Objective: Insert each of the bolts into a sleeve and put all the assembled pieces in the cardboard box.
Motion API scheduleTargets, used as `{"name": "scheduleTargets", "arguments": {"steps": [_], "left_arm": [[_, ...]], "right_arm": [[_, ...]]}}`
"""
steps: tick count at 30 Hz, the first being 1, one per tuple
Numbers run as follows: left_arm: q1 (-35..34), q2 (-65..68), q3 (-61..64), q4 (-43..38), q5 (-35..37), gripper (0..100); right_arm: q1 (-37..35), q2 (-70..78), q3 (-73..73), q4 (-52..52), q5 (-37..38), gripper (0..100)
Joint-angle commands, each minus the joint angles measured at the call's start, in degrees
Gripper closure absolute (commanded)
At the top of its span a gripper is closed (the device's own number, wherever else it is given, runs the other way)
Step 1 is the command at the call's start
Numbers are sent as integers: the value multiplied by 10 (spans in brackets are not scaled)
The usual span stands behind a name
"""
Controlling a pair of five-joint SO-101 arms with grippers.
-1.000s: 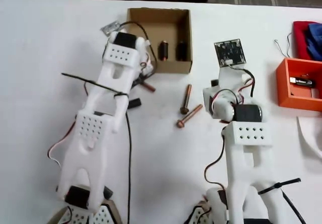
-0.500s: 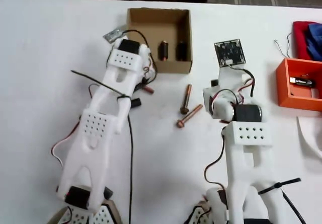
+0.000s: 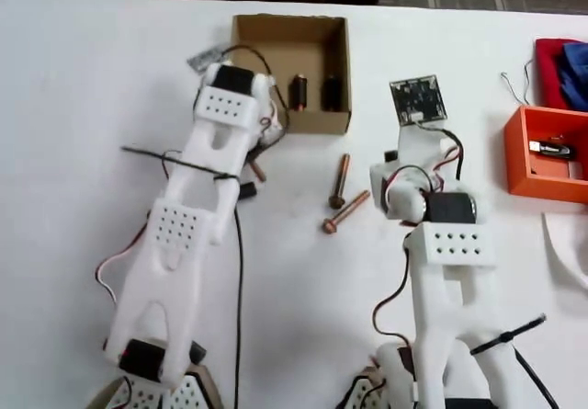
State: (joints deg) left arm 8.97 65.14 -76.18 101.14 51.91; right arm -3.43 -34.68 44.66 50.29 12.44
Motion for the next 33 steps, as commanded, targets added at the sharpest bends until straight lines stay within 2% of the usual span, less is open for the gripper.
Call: {"name": "scheduleTargets", "arguments": {"steps": [1, 5, 9, 13, 18, 21, 24, 27, 30, 33], "left_arm": [[2, -9, -93, 11, -25, 974], [-4, -9, -161, 14, -49, 974], [-13, -23, -192, 15, -105, 975], [-12, -87, -152, 15, -149, 975], [-32, -207, -66, 14, -157, 975], [-68, -265, 20, 14, -231, 975], [-117, -311, 161, 13, -321, 975], [-167, -335, 297, 11, -435, 975], [-221, -337, 375, -17, -553, 975], [-238, -337, 439, -44, -582, 975]], "right_arm": [[1, -2, 1, -26, 0, 976], [1, -2, 1, -26, 0, 976], [1, -2, 1, -26, 0, 976], [1, -2, 1, -26, 1, 976], [1, -2, 1, -26, 1, 976], [1, -2, 1, -26, 1, 976], [1, -2, 1, -26, 1, 976], [1, -2, 1, -26, 1, 976], [1, -2, 1, -26, 1, 976], [0, -2, 1, -27, -1, 976]]}}
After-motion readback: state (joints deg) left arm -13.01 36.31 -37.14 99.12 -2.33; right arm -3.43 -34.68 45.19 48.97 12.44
